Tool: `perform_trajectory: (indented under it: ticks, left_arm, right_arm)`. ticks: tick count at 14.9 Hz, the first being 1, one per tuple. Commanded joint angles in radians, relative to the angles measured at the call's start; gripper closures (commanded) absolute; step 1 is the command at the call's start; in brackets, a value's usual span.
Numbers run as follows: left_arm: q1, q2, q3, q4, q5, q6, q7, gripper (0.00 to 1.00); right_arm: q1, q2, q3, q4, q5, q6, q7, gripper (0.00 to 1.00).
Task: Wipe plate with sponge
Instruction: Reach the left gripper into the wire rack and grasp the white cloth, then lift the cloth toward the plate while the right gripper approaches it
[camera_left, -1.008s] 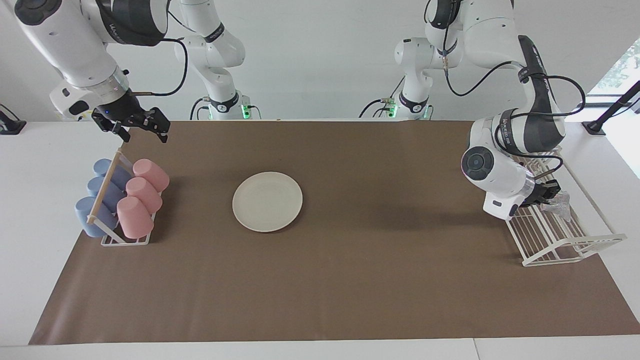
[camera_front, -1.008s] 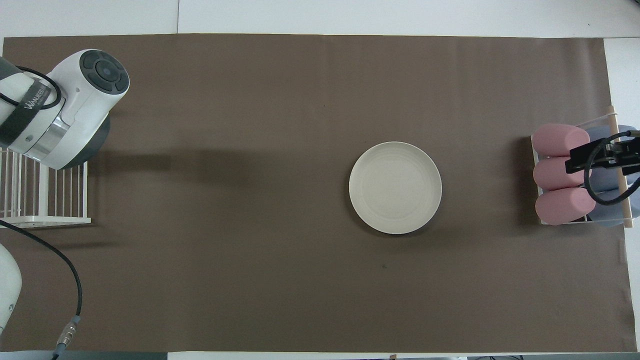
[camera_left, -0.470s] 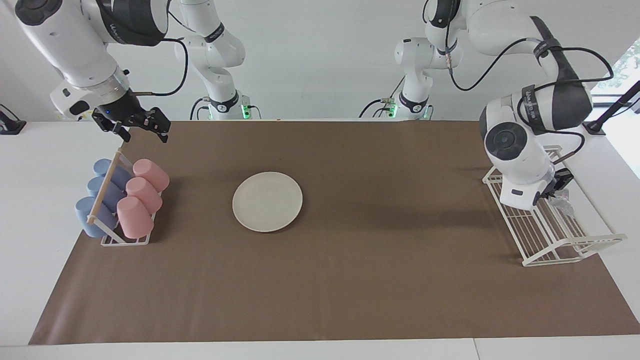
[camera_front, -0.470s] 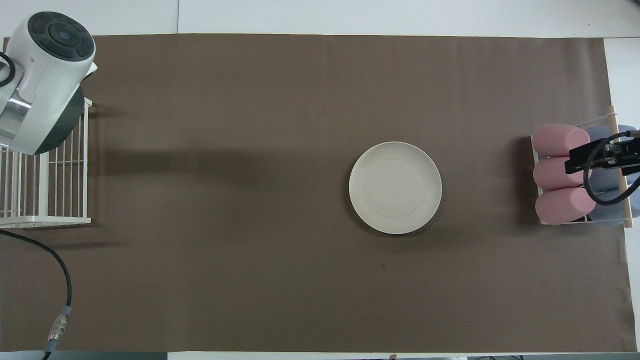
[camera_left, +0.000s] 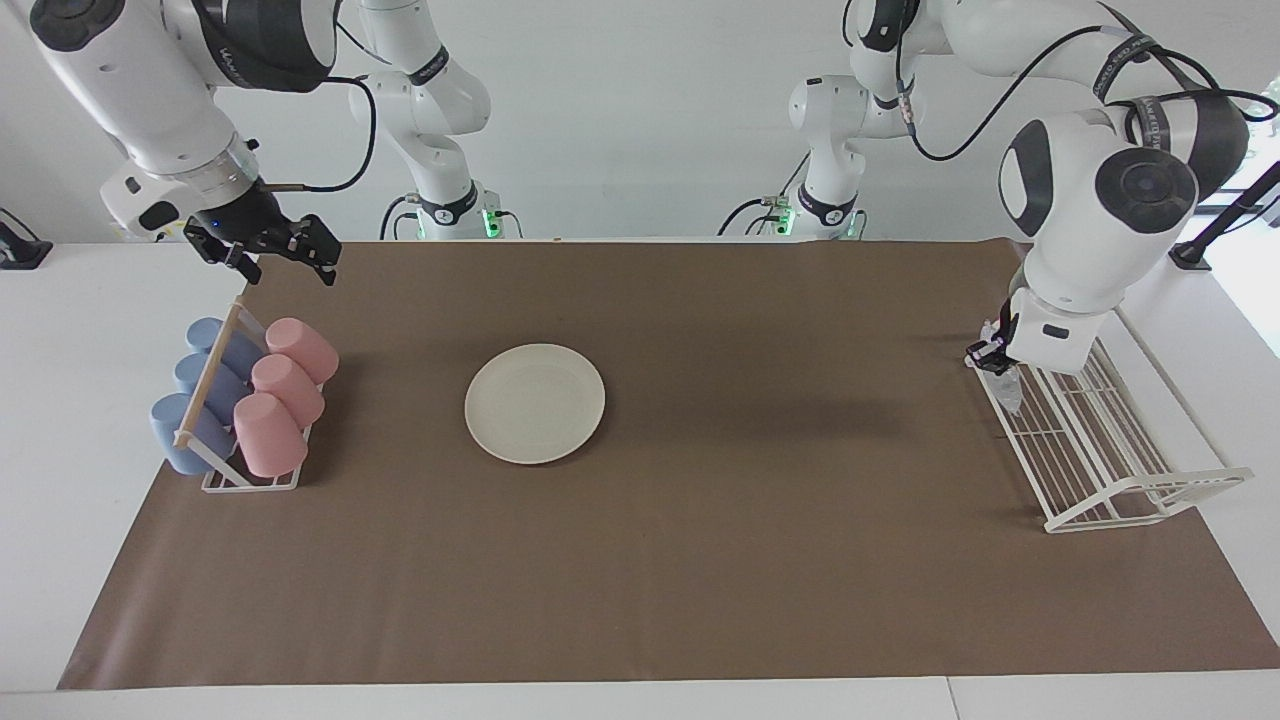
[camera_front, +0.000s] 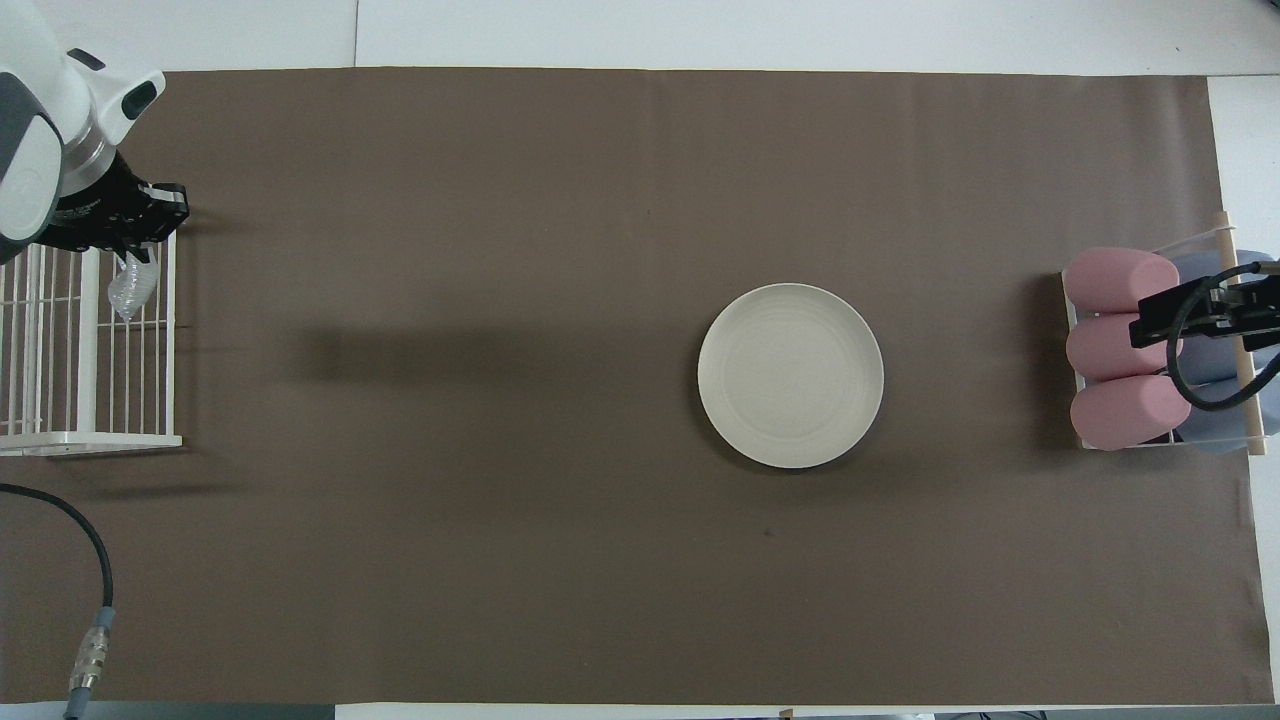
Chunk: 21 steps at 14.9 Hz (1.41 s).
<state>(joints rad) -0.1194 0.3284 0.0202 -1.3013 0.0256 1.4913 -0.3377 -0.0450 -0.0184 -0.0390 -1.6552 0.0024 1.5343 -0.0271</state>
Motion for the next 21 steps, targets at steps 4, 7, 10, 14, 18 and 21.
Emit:
perform_trajectory:
  ticks: [4,7,10,14,18,21]
  left_arm:
    - [0.081,-0.077,-0.002,-0.05,-0.504,-0.017,-0.093,1.0]
    - [0.083,-0.162,-0.002,-0.235,-0.767,0.08,-0.09,1.0]
    - [0.043,-0.261,-0.019,-0.447,-0.994,0.245,-0.078,1.0]
    - [-0.061,-0.362,-0.022,-0.688,-1.258,0.403,0.096,1.0]
    - [-0.113,-0.376,-0.026,-0.788,-1.4,0.389,0.34,1.0]
    - [-0.169,-0.4,-0.026,-0.854,-1.466,0.389,0.523,1.0]
  right_arm:
    - [0.002,-0.012,0.019,-0.009,0.037,0.003,0.386,0.0]
    - [0.002,-0.014,0.122,-0.011,0.042,0.013,0.842,0.0]
    - [0.001,-0.017,0.148,-0.026,0.158,0.082,1.189,0.0]
    - [0.004,-0.029,0.191,-0.06,0.222,0.208,1.598,0.0]
    - [0.06,-0.052,0.261,-0.121,0.222,0.3,1.705,0.0]
    - [0.088,-0.054,0.263,-0.124,0.22,0.328,1.698,0.0]
